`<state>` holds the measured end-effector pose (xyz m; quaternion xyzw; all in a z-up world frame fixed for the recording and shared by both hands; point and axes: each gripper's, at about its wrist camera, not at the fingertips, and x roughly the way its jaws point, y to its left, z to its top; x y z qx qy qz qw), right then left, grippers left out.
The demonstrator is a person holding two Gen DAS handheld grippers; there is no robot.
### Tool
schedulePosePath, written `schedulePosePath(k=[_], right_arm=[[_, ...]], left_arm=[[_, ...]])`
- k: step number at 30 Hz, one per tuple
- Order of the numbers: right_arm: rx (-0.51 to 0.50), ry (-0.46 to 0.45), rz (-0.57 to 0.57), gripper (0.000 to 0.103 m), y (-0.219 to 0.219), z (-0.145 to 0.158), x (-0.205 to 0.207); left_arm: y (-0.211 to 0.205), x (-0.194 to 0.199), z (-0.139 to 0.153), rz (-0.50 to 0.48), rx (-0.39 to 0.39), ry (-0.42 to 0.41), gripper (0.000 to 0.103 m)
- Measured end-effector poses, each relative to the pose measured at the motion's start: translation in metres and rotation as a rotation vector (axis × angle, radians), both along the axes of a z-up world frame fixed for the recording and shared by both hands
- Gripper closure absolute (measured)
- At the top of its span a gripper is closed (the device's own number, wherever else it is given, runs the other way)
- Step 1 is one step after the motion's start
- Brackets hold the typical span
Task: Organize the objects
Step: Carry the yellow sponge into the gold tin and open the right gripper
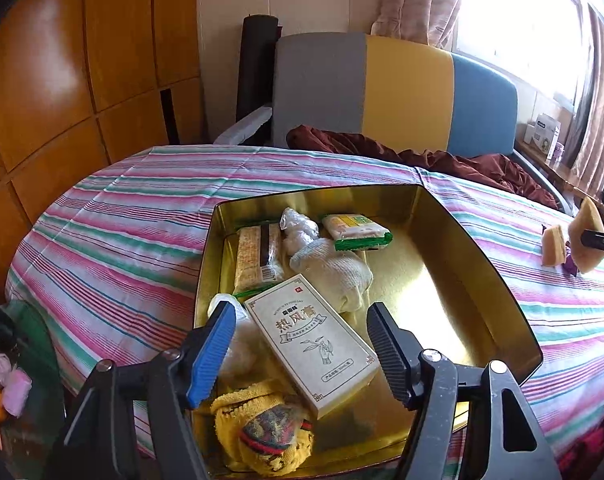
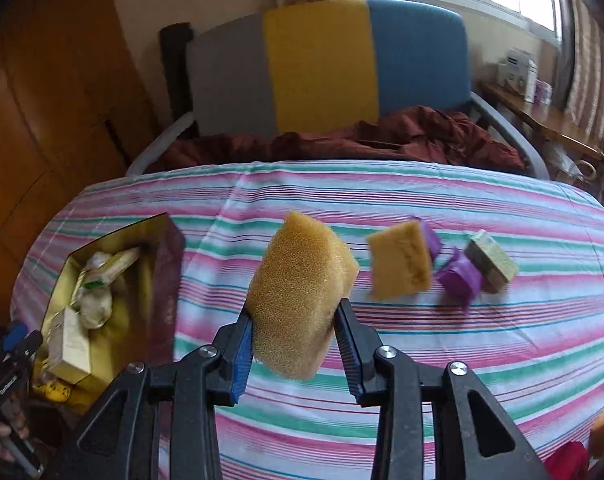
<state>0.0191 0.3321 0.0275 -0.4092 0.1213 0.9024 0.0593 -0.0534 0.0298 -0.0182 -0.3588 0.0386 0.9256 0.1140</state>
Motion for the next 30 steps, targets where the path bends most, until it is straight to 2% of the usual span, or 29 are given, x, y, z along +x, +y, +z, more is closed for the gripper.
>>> schedulePosePath(k=[5,10,14,19,24,26,28,30], right_arm=[[-0.04,-0.003,0.199,0.065,-0.075,0.002,-0.026],[-0.061,-0.065,0.336,0.065,-0.139,-0.018,-0.051],[-0.045,-0.133,0.371,0.065,-0.177,-0.04,-0.069],[0.006,-0.214,0.381,0.065,-0.198,-0.067,-0.086],[-0.063,-0.243,0.472,0.053,-0.219,-0.083,-0.089],[-0.078,-0.228,0.482,0.053,-0.22,-0.082,-0.086],[-0.103,-0.214,0.474,0.048,-0.216,-0.08,-0.084],[-0.134,-0.19,0.467,0.027,-0.209,-0.075,-0.081]], left_arm=[[-0.01,-0.001,0.002,0.008,-0.001,-0.004,0.033],[-0.031,-0.003,0.008,0.045,0.013,0.004,0.026],[-0.048,-0.005,0.012,0.099,0.02,0.018,0.023],[-0.058,-0.007,0.011,0.113,0.038,0.023,0.024],[-0.06,-0.01,0.007,0.112,0.046,0.004,0.023],[-0.061,-0.01,0.006,0.114,0.051,0.0,0.023],[-0.06,-0.009,0.006,0.119,0.048,0.003,0.022],[-0.058,-0.009,0.005,0.115,0.045,0.004,0.021]])
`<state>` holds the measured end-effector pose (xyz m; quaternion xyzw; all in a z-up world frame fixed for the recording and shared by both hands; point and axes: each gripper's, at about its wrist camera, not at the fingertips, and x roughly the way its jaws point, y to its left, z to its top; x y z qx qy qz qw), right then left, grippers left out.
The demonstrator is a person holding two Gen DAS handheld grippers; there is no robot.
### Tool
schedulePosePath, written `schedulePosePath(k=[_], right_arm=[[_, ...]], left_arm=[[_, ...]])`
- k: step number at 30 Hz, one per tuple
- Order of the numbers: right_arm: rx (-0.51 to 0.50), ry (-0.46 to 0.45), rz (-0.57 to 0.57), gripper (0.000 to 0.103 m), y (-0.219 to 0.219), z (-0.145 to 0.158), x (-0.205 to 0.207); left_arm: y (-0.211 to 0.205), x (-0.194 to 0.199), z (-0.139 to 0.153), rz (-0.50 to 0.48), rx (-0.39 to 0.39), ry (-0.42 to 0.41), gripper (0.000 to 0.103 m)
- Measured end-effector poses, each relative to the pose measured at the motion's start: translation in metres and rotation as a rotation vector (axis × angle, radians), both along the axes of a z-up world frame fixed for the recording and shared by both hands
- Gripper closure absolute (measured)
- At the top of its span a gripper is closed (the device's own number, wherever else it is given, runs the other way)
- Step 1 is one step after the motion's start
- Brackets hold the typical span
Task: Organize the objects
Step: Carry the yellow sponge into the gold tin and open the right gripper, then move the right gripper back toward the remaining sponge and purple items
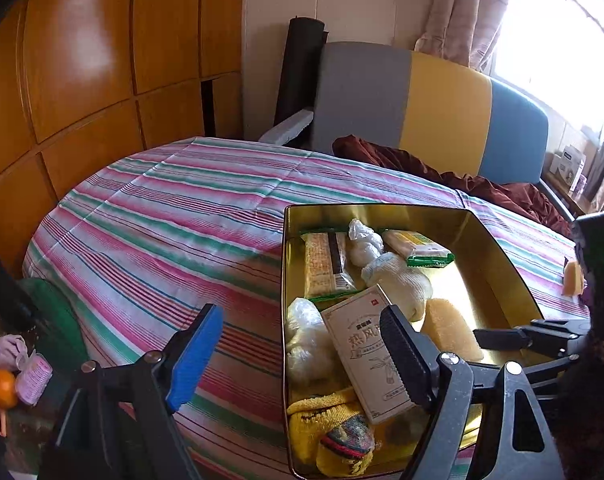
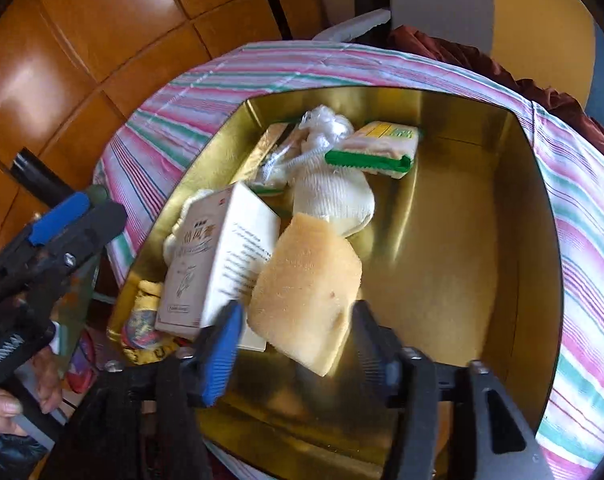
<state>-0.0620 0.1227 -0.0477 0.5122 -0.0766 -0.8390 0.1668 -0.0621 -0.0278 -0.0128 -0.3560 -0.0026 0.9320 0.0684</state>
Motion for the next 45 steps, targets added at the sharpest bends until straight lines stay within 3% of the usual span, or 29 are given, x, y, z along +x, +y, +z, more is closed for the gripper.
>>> schedulePosePath(k=[5,12,19,26,37,45], right_arm=[[-0.026,0.033,-0.03,0.026,0.012,0.012,0.01],[0.019,0.076,-0.067,0.025,0.018,0.027,0.026],[0.059,0.12,-0.134,0.024,0.055,0.044,0.042],[0.122,0.124,-0.272,0.023,0.124,0.055,0.054],[0.24,0.12,-0.591,0.023,0.266,0.065,0.064],[0.277,0.134,-0.859,0.023,0.366,0.046,0.083]], left_arm=[[0.005,0.004,0.001,-0.014,-0.013,0.011,0.021],[0.014,0.01,0.005,-0.04,-0.025,0.027,0.021],[0.029,0.021,0.01,-0.087,-0.042,0.055,0.021],[0.051,0.025,0.014,-0.139,-0.056,0.055,0.021],[0.107,0.034,0.023,-0.26,-0.096,0.06,0.021],[0.16,0.037,0.025,-0.378,-0.127,0.046,0.021]])
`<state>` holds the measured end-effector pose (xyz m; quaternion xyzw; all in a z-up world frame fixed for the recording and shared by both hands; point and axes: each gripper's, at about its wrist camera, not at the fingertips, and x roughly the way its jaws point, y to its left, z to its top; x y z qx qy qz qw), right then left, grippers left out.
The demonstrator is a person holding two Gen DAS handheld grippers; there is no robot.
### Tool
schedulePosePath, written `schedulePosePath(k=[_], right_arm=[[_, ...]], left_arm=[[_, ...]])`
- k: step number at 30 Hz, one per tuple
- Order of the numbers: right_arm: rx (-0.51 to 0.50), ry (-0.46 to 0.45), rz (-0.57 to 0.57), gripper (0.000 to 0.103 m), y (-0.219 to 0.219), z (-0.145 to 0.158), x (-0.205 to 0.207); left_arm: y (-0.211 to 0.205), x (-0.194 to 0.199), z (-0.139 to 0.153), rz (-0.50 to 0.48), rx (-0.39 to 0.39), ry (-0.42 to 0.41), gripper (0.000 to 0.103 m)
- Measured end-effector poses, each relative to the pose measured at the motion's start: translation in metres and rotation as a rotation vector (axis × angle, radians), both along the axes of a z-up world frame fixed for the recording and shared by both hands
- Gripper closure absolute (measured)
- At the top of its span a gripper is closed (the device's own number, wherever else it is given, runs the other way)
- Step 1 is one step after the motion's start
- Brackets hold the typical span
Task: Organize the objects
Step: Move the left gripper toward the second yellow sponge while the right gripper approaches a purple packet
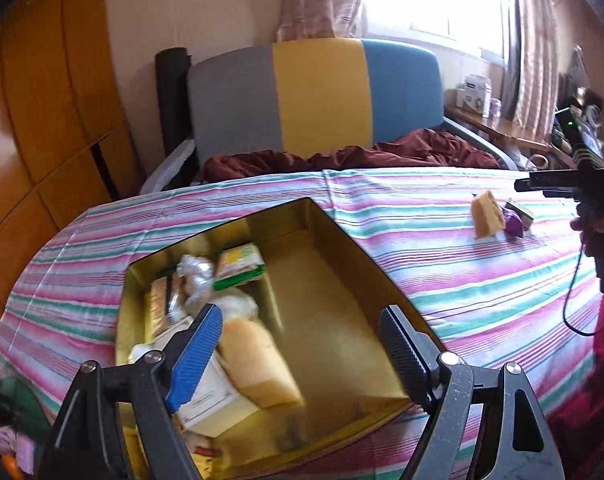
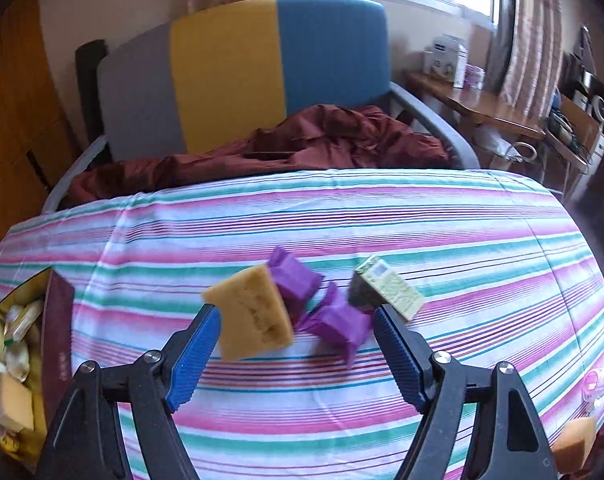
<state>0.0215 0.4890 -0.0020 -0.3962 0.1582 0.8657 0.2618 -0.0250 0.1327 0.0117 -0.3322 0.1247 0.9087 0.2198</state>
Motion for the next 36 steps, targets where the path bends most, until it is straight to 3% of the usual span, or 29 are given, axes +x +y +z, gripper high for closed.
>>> schedulePosePath(k=[3,5,13,19,23,31,36], right_arm=[[-0.106,-0.027,-0.136,0.023,0.036,-0.021,0.016],[-0.177,0.018,-0.185,0.023,0.05,-0.02,0.027],[-0.29,0.057,-0.251,0.023,0.066,-0.02,0.043],[-0.383,0.078,-0.324,0.023,0.081,-0.03,0.056],[-0.418,0.096,-0.367,0.023,0.089,-0.032,0.065],[-0.447,0.114,-0.376,0.023,0.093,-0.032,0.07],[-0.469,0.131,-0.377,0.023,0.095,-0.032,0.072]], left_arm=[[0.024,0.0,0.0,-0.05,-0.007,-0.015,0.021],[0.04,0.001,-0.001,-0.082,-0.01,-0.02,0.021],[0.104,0.002,-0.007,-0.19,-0.021,-0.05,0.021],[0.145,-0.006,-0.022,-0.236,-0.032,-0.126,0.021],[0.167,-0.014,-0.028,-0.247,-0.008,-0.186,0.022],[0.212,-0.03,-0.033,-0.284,-0.007,-0.205,0.031],[0.24,-0.047,-0.034,-0.273,0.052,-0.255,0.031]])
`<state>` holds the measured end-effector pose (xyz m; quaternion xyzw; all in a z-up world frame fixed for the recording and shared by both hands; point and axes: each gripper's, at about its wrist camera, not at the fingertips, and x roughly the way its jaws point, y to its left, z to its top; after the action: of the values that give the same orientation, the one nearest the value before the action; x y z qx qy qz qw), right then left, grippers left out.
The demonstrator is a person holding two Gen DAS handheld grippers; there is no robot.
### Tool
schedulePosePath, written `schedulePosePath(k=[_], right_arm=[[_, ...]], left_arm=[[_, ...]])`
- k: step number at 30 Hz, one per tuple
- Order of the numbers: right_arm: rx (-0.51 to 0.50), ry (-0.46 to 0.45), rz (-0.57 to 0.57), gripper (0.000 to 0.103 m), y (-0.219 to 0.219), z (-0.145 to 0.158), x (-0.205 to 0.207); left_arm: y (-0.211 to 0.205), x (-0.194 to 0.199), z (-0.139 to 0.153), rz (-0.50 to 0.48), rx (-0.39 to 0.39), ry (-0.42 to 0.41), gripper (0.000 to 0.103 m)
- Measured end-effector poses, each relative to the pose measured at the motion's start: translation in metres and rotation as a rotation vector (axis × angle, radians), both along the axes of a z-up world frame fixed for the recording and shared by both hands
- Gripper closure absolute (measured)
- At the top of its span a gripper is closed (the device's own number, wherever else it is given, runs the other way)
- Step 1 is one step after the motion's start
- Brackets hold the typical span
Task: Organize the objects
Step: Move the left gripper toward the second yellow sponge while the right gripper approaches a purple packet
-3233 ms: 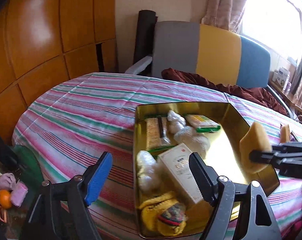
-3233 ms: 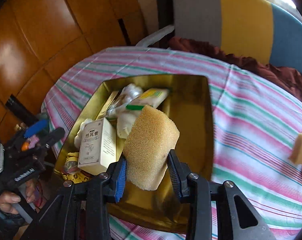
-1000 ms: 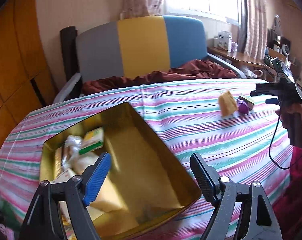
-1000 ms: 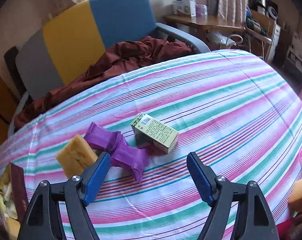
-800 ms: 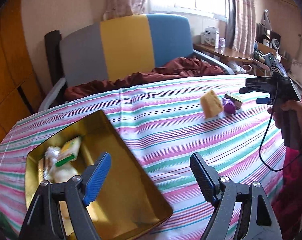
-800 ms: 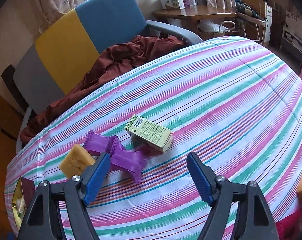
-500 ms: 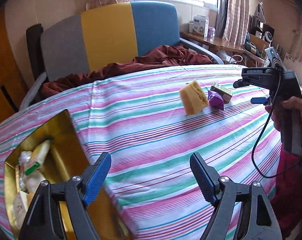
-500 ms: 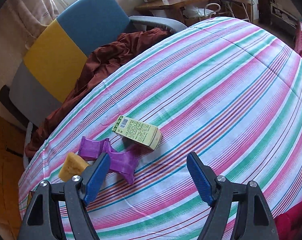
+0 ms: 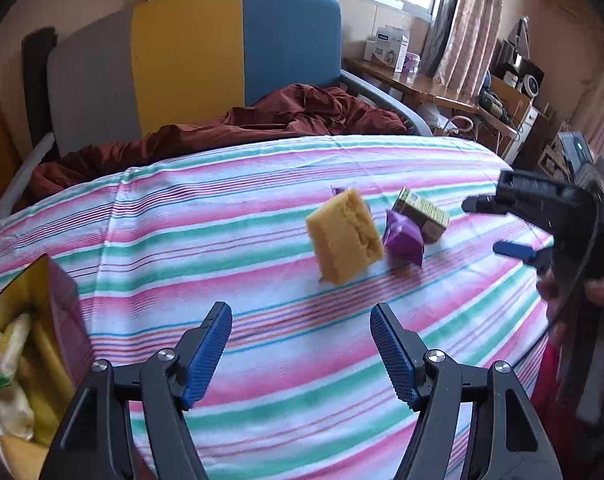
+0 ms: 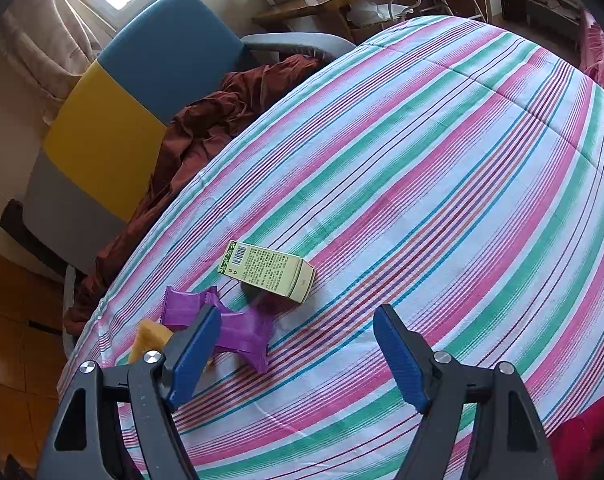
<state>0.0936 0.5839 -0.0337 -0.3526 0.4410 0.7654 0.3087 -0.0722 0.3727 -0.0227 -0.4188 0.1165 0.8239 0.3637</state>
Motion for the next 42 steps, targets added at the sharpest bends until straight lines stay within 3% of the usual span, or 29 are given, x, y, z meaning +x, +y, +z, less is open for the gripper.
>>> schedulePosePath(k=[2,9,19,26,30,35,42], right_arm=[[-0.009,0.006,-0.004,0.023,0.002,-0.001,0.0],[-0.033,0.005,0.023,0.023,0.002,-0.005,-0.007],[-0.057,0.01,0.048,0.023,0.003,-0.009,-0.013],[-0.058,-0.016,0.078,0.023,0.0,-0.013,-0.021],[-0.061,-0.026,0.075,0.023,0.002,-0.017,-0.02],[-0.052,-0.043,0.085,0.023,0.0,-0.019,-0.021],[-0.049,-0.066,0.12,0.023,-0.005,-0.021,-0.025]], left_arm=[[0.013,-0.006,0.001,0.001,0.015,-0.001,0.031],[0.057,-0.044,0.022,0.009,0.043,0.12,0.03],[0.133,-0.092,-0.019,-0.059,-0.167,0.189,0.03],[0.17,-0.101,-0.051,-0.166,-0.282,0.159,0.028],[0.161,-0.089,-0.063,-0.224,-0.303,0.125,0.029],[0.125,-0.076,-0.064,-0.219,-0.262,0.041,0.029],[0.083,-0.038,-0.062,-0.252,-0.226,-0.058,0.019]])
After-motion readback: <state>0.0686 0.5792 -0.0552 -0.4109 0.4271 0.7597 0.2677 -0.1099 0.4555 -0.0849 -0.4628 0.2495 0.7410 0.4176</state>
